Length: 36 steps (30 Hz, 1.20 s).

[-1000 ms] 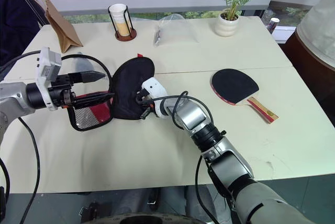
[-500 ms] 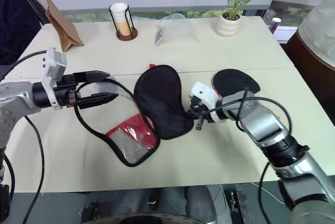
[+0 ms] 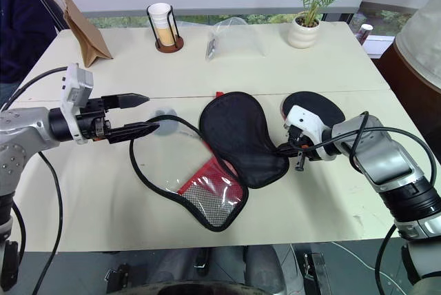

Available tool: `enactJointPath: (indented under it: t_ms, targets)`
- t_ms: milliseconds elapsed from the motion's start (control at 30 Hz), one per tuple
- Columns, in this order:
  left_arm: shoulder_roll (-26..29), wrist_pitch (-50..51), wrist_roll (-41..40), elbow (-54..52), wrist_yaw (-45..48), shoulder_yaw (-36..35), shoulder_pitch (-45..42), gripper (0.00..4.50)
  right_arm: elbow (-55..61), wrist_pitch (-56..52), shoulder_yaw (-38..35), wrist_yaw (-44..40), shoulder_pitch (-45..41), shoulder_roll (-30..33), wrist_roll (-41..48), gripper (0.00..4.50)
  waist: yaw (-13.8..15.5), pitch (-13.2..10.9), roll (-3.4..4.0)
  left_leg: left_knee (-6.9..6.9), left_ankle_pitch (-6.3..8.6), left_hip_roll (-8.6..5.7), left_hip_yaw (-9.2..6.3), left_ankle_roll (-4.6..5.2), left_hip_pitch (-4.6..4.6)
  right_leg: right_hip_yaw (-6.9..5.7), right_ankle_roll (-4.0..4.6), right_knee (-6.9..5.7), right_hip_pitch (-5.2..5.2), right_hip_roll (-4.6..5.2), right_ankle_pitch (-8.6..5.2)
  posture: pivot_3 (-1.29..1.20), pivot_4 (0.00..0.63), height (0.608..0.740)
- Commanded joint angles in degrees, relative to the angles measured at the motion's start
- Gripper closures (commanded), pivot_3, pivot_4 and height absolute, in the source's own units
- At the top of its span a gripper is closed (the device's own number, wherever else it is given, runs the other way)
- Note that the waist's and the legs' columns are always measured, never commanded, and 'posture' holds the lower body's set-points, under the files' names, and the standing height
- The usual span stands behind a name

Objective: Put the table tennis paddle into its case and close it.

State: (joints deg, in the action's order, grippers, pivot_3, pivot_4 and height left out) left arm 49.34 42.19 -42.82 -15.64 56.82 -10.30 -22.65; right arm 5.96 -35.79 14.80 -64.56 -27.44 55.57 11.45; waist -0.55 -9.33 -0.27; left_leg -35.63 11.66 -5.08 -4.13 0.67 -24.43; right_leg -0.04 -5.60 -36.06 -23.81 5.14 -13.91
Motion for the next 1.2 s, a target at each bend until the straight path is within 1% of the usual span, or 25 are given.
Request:
enactJointPath:
  t_ms: [33, 100, 133, 200, 300, 333, 400, 500, 567, 633, 800, 933, 1100, 1200]
  targets:
    - [0.05, -1.09, 0.47, -0.53, 0.19, -0.37, -1.21, 0.01, -0.05, 0.58, -2.02, 1.16, -1.02, -0.63, -0.78, 4.19, 0.00, 0.00, 0.01, 0.00, 0.00, 0.00, 0.00, 0.00, -0.01, 0.00, 0.00, 0.00, -0.01, 0.00, 0.00, 0.00, 0.150, 0.734]
    - [-0.06, -1.27, 0.64, -0.42, 0.31, -0.10, -1.37, 0.01, 0.00, -0.50, -2.87, 2.27, -1.11, -1.09, -0.66, 3.60, 0.01, 0.00, 0.01, 0.00, 0.00, 0.00, 0.00, 0.00, -0.01, 0.00, 0.00, 0.00, -0.01, 0.00, 0.00, 0.00, 0.150, 0.734]
    - [-0.12, -1.34, 0.72, -0.39, 0.35, -0.02, -1.40, 0.01, 0.11, -1.13, -3.15, 2.65, -1.16, -1.15, -0.55, 3.17, 0.01, -0.01, 0.01, 0.00, 0.00, 0.00, 0.00, 0.00, -0.01, 0.00, 0.00, 0.00, -0.01, 0.00, 0.00, 0.00, 0.150, 0.734]
    - [-0.30, -1.42, 0.86, -0.36, 0.42, 0.22, -1.49, 0.01, 1.24, -2.18, -4.69, 3.13, -0.76, -0.53, 0.16, 2.08, 0.03, -0.01, 0.01, 0.00, 0.00, 0.00, 0.00, 0.00, -0.01, 0.00, 0.00, 0.00, -0.01, 0.00, 0.00, 0.00, 0.150, 0.734]
    - [-0.64, -1.55, 1.18, -0.33, 0.58, 0.43, -1.54, 0.01, 2.56, -3.53, -9.17, 4.75, 0.30, 0.93, 1.11, 0.65, 0.14, -0.02, 0.02, 0.00, 0.00, -0.01, 0.00, 0.00, -0.02, 0.00, 0.00, 0.00, -0.01, 0.01, 0.00, 0.00, 0.150, 0.734]
    - [-0.77, -1.56, 1.23, -0.27, 0.68, 0.42, -1.59, 0.01, 2.50, -4.28, -11.24, 5.44, 0.75, 1.62, 1.36, 0.10, 0.18, -0.03, 0.02, 0.00, 0.00, -0.01, 0.00, 0.00, -0.03, 0.00, 0.00, 0.00, -0.02, 0.01, 0.00, 0.00, 0.150, 0.734]
    - [-1.06, -1.68, 1.39, -0.15, 0.86, 0.53, -1.65, 0.01, 2.39, -5.88, -15.31, 6.49, 2.87, 3.93, 1.30, 0.10, 0.58, -0.03, 0.02, 0.00, 0.00, -0.01, 0.00, 0.00, -0.04, 0.00, 0.00, 0.01, -0.02, 0.01, 0.00, 0.00, 0.150, 0.734]
    - [-1.47, -1.98, 1.71, 0.31, 1.17, 1.02, -2.11, 0.01, 1.62, -5.82, -19.99, 7.43, 8.88, 7.08, 0.54, 0.10, 1.29, -0.03, 0.02, 0.00, 0.02, -0.01, 0.01, 0.02, -0.05, 0.00, 0.01, 0.04, -0.02, 0.02, 0.00, 0.00, 0.150, 0.734]
    - [-1.64, -2.20, 1.88, 0.79, 1.48, 1.36, -2.62, 0.01, 0.63, -5.05, -21.37, 8.43, 12.48, 8.25, -0.54, 0.10, 1.37, -0.03, 0.01, 0.00, 0.03, -0.01, 0.00, 0.01, -0.05, -0.01, 0.02, 0.05, 0.01, 0.03, -0.01, 0.00, 0.150, 0.734]
    - [-1.79, -2.50, 2.06, 1.31, 1.83, 1.77, -3.13, 0.01, -1.06, -5.08, -22.30, 9.69, 14.22, 8.09, -0.89, 0.10, 1.29, -0.03, 0.01, -0.02, 0.05, -0.01, 0.02, -0.02, -0.05, -0.01, 0.11, 0.05, 0.02, 0.04, -0.06, 0.00, 0.150, 0.734]
    - [-2.30, -2.98, 2.58, 2.17, 2.69, 2.65, -4.32, 0.01, -8.83, -2.79, -20.91, 11.88, 14.04, 7.02, -2.46, 0.10, 0.86, -0.04, 0.02, -0.03, 0.02, 0.00, 0.05, 0.03, -0.02, 0.00, 0.12, 0.04, 0.02, 0.03, -0.07, 0.00, 0.150, 0.734]
    - [-2.79, -2.94, 2.83, 2.05, 2.78, 3.10, -4.74, 0.01, -14.93, -2.50, -18.47, 12.46, 11.16, 5.94, -3.88, 0.10, 0.97, -0.05, 0.02, -0.03, 0.01, 0.00, 0.05, 0.04, -0.03, 0.00, 0.14, 0.04, 0.02, 0.02, -0.08, 0.00, 0.150, 0.734]
    - [-3.14, -2.85, 3.04, 1.81, 2.81, 3.02, -4.52, 0.01, -21.67, -2.25, -16.53, 10.67, 6.98, 4.34, -3.70, 0.10, 0.95, -0.05, 0.00, -0.08, 0.01, 0.00, 0.05, 0.04, -0.01, -0.02, 0.14, 0.04, 0.08, 0.01, -0.08, 0.00, 0.150, 0.734]
    - [-3.18, -2.80, 3.10, 1.57, 2.73, 2.95, -4.39, 0.01, -24.88, -1.83, -15.88, 9.97, 4.96, 3.32, -3.89, 0.90, 0.89, -0.05, 0.00, -0.10, 0.01, 0.00, 0.05, 0.04, 0.02, -0.02, 0.14, 0.04, 0.11, 0.00, -0.08, 0.00, 0.150, 0.734]
